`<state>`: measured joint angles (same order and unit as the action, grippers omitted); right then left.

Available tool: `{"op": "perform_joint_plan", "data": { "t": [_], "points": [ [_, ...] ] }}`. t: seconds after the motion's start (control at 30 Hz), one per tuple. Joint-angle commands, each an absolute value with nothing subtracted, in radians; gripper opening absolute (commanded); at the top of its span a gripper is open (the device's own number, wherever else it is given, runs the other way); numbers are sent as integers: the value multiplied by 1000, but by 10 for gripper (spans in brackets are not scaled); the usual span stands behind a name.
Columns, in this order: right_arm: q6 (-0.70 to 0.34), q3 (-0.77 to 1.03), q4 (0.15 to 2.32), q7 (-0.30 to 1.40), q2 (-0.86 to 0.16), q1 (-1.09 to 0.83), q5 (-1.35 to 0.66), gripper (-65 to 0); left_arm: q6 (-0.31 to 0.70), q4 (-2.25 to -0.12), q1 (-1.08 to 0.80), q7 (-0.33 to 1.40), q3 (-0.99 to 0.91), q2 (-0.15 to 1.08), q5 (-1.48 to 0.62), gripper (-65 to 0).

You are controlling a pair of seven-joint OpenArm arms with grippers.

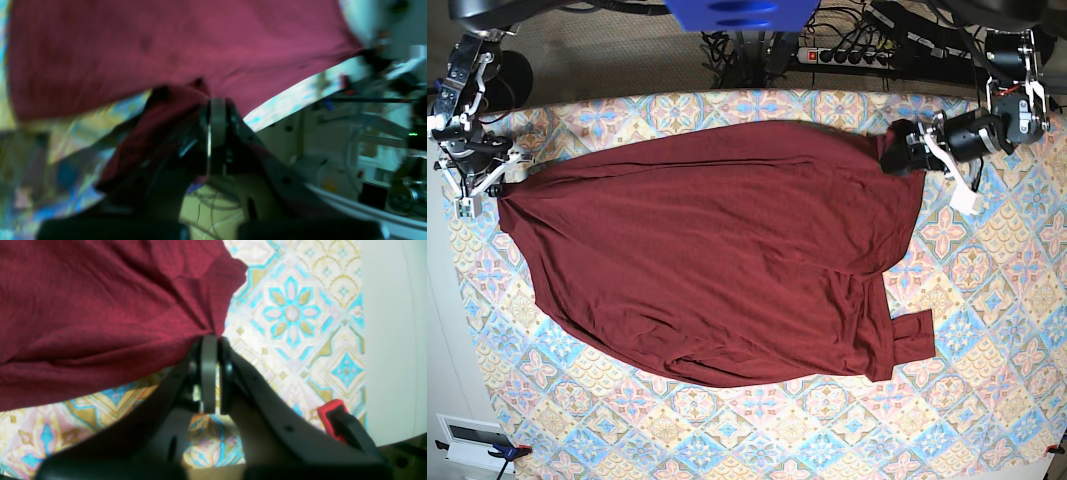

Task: Layout the t-shirt on the table in an organized manner, then fold the t-shirt properly
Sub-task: 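Drag the shirt side with the left gripper toward the sleeve, folding it over, then regrasp the shirt edge with the left gripper and pull it taut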

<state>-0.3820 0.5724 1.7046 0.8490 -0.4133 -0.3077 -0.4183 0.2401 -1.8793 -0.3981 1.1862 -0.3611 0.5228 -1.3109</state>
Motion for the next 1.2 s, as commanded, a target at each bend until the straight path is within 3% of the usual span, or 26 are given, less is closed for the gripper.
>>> {"op": "perform_joint_plan", "data": {
  "t": [0.0, 0.27, 0.63, 0.77, 0.9, 1.07, 1.17],
  "points": [
    [-380, 584, 1718, 828, -438, -302, -420, -650, 246, -1900, -398, 1182, -390, 539, -1333, -650],
    [-380, 584, 1718, 854, -438, -300, -418, -650, 246, -1966, -325, 1202, -418, 538, -1484, -650],
    [-380, 585, 1718, 877, -438, -300, -418, -650, 265, -1962, -255, 1233, -532, 547, -1484, -650],
    [-380, 585, 1718, 877, -438, -300, -418, -650, 262, -1948, -243, 1233, -440, 588, -1409, -636],
    [-380, 585, 1718, 877, -438, -300, -418, -650, 260, -1879, -214, 1233, -349, 588, -1234, -556],
    [-380, 585, 1718, 877, -438, -300, -418, -650, 262, -1713, -196, 1225, -323, 587, -1139, -371],
    [-380, 585, 1718, 877, -438, -300, -418, -650, 263, -1647, -171, 1225, -309, 578, -1133, -323]
  ]
}}
